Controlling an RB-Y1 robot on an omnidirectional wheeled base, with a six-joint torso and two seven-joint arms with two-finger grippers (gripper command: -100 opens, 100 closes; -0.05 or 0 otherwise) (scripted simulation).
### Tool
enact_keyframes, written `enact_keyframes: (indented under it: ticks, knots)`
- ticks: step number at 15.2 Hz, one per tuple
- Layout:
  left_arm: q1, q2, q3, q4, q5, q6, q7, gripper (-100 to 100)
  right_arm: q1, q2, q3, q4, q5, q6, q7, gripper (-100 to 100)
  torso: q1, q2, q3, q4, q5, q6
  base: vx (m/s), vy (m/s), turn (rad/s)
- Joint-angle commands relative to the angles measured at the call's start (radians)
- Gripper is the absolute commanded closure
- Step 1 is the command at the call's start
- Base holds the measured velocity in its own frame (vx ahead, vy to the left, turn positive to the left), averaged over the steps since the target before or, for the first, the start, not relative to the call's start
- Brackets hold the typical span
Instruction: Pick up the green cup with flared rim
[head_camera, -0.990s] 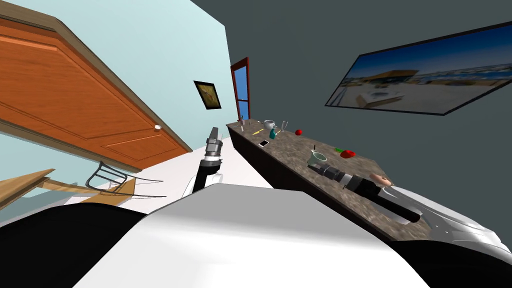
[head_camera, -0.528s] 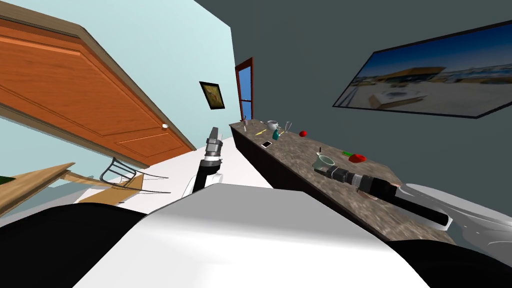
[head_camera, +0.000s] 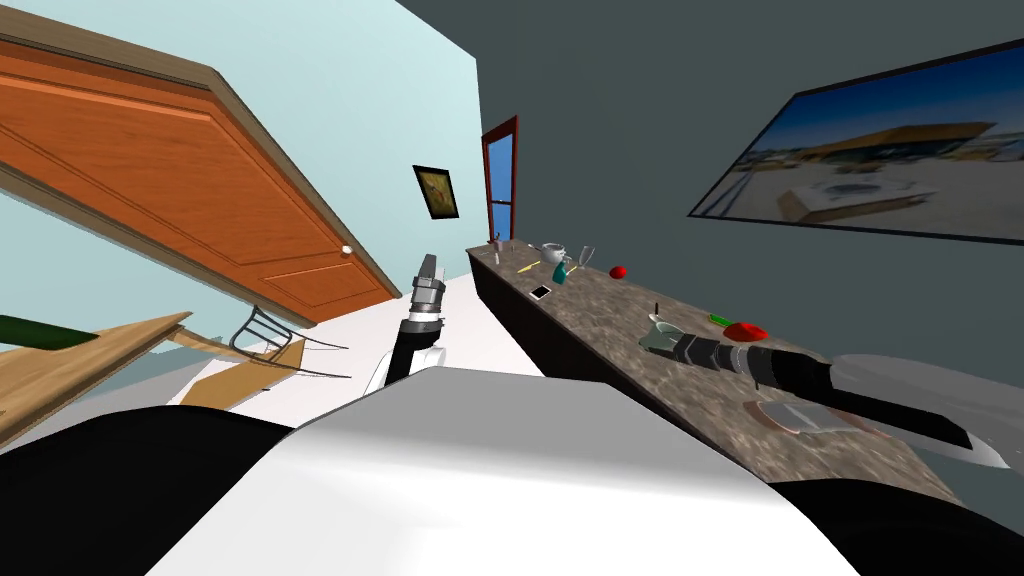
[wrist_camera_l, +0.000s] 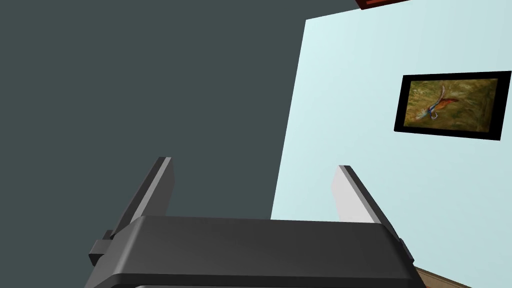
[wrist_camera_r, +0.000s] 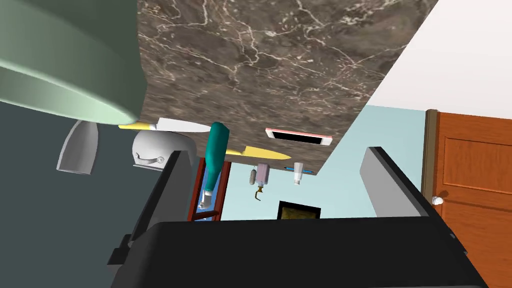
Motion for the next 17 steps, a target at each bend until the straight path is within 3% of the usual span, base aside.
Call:
enact_keyframes:
  ticks: [1, 6, 13, 15, 16, 17]
  knots:
    - [0.000, 0.000, 0.000, 0.000, 0.000, 0.000, 0.000, 0, 0.024, -0.046, -0.004, 0.026, 0.021, -0.008, 0.015, -100, 0.000, 0.000, 0.000, 0.000, 0.000, 0.000, 0.052, 0.014, 0.111]
    - [0.000, 0.000, 0.000, 0.000, 0.000, 0.000, 0.000, 0, 0.072, -0.155, 0.023, 0.108, 0.090, -0.030, 0.045, -100, -0.001, 0.000, 0.000, 0.000, 0.000, 0.000, 0.059, 0.002, 0.107]
    - [0.000, 0.000, 0.000, 0.000, 0.000, 0.000, 0.000, 0, 0.107, -0.210, 0.049, 0.147, 0.129, -0.044, 0.061, -100, -0.001, 0.002, 0.001, 0.000, -0.001, 0.001, 0.039, -0.006, 0.062]
    - [0.000, 0.000, 0.000, 0.000, 0.000, 0.000, 0.000, 0, 0.157, -0.262, 0.092, 0.184, 0.175, -0.063, 0.078, -100, -0.001, 0.002, 0.001, 0.000, 0.000, 0.000, 0.064, -0.002, 0.130]
    - [0.000, 0.000, 0.000, 0.000, 0.000, 0.000, 0.000, 0, 0.157, -0.262, 0.073, 0.184, 0.175, -0.063, 0.078, -100, -0.001, 0.000, 0.000, 0.000, 0.000, 0.000, 0.079, -0.005, 0.103]
    - [0.000, 0.000, 0.000, 0.000, 0.000, 0.000, 0.000, 0, 0.157, -0.262, 0.092, 0.184, 0.175, -0.063, 0.078, -100, -0.001, -0.001, 0.000, 0.000, -0.001, 0.000, 0.053, -0.003, 0.042]
